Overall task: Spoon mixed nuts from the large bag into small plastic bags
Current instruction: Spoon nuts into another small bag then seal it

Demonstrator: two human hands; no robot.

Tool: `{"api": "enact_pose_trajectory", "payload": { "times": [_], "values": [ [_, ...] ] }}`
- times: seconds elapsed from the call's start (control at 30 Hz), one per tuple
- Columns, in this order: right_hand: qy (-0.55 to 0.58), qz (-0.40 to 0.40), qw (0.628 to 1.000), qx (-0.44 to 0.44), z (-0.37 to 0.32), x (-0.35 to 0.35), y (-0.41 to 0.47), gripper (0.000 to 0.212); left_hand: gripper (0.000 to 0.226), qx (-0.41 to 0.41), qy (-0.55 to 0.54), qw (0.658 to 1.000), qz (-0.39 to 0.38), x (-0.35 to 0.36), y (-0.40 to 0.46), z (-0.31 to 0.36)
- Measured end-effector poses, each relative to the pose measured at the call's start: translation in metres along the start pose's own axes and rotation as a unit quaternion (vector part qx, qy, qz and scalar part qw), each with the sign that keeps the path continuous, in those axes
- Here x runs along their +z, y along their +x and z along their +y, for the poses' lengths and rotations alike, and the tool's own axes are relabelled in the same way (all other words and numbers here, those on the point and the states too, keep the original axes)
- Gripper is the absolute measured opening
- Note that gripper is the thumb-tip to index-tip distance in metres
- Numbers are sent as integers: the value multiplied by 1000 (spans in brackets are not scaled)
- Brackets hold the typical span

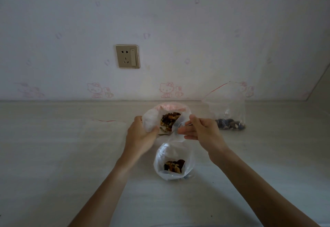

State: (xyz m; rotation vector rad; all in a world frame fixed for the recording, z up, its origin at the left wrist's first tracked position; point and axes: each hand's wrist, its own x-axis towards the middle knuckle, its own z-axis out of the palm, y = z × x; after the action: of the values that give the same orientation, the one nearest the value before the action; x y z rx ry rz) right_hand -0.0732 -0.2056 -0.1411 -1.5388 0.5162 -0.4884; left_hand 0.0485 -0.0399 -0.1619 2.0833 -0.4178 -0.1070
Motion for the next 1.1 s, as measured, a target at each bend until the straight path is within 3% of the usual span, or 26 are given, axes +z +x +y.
{"api": "enact_pose_trajectory", "payload": {
  "times": [0.17, 0.3, 0.5, 0.67, 0.83, 1.1],
  "values": [
    [6, 44, 999, 19, 8, 4, 12, 36, 40, 14, -65, 998, -19, 1, -8, 3],
    [-25, 64, 997, -16, 9, 12, 22, 32, 34, 17, -115, 992, -37, 2, -11, 10],
    [-56, 42, 996, -56, 13, 19, 27, 33, 31, 7, -137, 989, -49, 1, -9, 6],
    [-29, 5, 999, -41, 13, 11, 20, 31, 8, 57, -110, 992, -9, 2, -4, -2],
    [-16, 0, 999, -40, 9, 10, 15, 30, 17, 132, -33, 990, 45, 8, -2, -8],
    [34, 5, 999, -11, 10, 2, 12, 28, 28, 174, -22, 981, 79, 11, 0, -9]
  ]
}}
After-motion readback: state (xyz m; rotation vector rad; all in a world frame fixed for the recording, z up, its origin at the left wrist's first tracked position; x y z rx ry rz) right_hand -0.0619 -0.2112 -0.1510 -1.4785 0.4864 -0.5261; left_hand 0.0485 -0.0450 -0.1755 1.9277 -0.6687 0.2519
